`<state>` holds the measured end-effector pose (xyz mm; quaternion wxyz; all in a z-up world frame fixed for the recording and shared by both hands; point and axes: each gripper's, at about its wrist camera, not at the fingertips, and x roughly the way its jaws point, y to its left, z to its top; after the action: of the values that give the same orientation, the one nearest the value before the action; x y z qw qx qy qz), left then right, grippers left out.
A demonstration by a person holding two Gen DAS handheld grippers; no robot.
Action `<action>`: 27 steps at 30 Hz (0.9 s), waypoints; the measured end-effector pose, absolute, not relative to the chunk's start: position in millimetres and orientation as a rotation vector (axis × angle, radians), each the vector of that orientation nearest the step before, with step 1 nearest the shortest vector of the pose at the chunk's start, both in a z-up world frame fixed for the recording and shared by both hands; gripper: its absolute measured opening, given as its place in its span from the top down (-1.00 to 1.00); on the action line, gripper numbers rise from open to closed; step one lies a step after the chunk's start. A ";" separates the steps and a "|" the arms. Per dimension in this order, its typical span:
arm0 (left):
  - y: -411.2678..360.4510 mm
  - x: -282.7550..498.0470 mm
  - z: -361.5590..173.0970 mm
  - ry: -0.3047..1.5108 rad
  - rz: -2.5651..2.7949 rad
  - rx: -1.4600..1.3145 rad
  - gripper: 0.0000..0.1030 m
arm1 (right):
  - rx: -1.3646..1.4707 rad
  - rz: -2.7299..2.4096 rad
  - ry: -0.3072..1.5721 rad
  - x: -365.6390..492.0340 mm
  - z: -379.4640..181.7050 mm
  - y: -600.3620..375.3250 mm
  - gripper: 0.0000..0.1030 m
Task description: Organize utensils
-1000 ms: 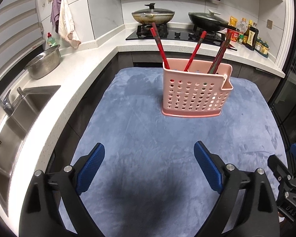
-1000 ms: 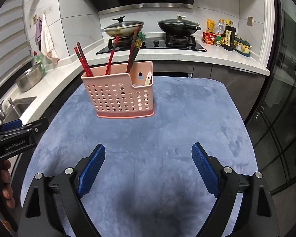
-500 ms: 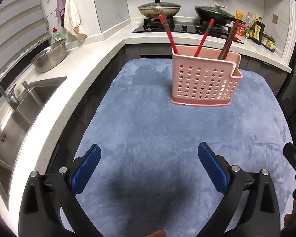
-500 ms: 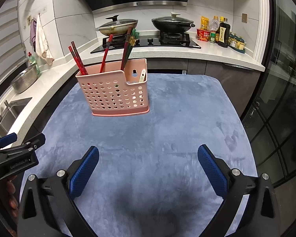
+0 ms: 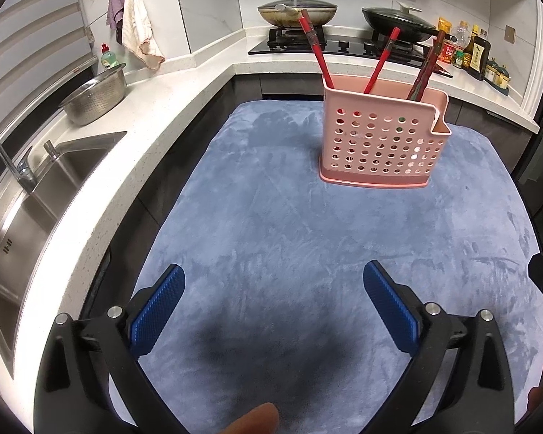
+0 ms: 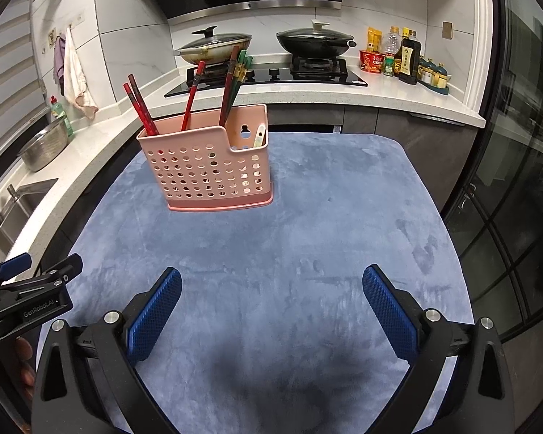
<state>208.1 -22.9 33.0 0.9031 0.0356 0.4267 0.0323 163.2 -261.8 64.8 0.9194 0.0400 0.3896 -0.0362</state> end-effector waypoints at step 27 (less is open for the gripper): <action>-19.9 208.5 31.9 0.872 0.088 0.071 -0.84 | 0.091 -0.080 0.820 164.5 55.4 -263.1 -0.87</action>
<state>208.5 -19.9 31.9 0.9050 0.0342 0.4220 0.0424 164.5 -263.1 55.4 0.9154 0.0440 0.3983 -0.0387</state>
